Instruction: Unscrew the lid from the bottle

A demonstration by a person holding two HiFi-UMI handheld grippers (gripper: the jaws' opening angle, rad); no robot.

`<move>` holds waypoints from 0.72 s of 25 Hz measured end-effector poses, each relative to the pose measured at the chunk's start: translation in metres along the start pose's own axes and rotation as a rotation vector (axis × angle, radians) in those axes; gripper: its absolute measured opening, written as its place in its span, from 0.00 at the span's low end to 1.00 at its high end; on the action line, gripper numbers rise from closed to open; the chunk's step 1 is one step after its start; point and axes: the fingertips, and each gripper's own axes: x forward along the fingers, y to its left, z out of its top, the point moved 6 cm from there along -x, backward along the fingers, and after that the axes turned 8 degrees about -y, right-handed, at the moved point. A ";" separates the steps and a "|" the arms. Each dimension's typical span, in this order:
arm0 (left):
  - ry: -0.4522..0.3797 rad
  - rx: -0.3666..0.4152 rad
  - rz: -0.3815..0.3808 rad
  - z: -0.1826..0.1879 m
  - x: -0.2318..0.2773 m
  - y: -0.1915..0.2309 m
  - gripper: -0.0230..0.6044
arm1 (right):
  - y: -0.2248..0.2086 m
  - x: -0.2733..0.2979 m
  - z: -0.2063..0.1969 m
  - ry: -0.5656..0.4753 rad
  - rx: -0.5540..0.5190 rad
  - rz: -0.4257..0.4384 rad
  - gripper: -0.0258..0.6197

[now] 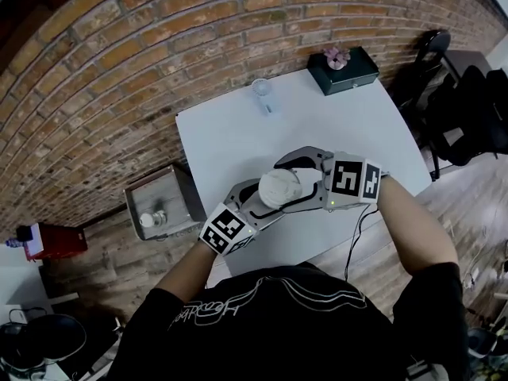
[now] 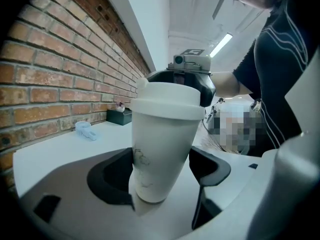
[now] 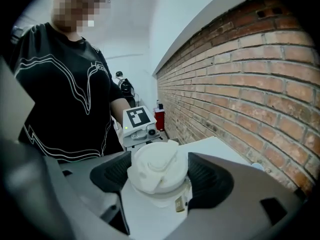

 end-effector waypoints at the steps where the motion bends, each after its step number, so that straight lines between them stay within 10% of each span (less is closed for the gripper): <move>1: -0.002 -0.001 0.002 0.000 0.000 0.000 0.62 | 0.000 0.000 0.000 0.001 -0.002 0.003 0.58; 8: -0.005 -0.008 0.010 -0.001 0.000 0.002 0.62 | 0.001 0.000 0.003 0.026 0.031 -0.105 0.61; 18: -0.018 -0.012 0.025 -0.001 0.000 0.004 0.62 | 0.019 -0.013 0.009 -0.091 0.234 -0.618 0.63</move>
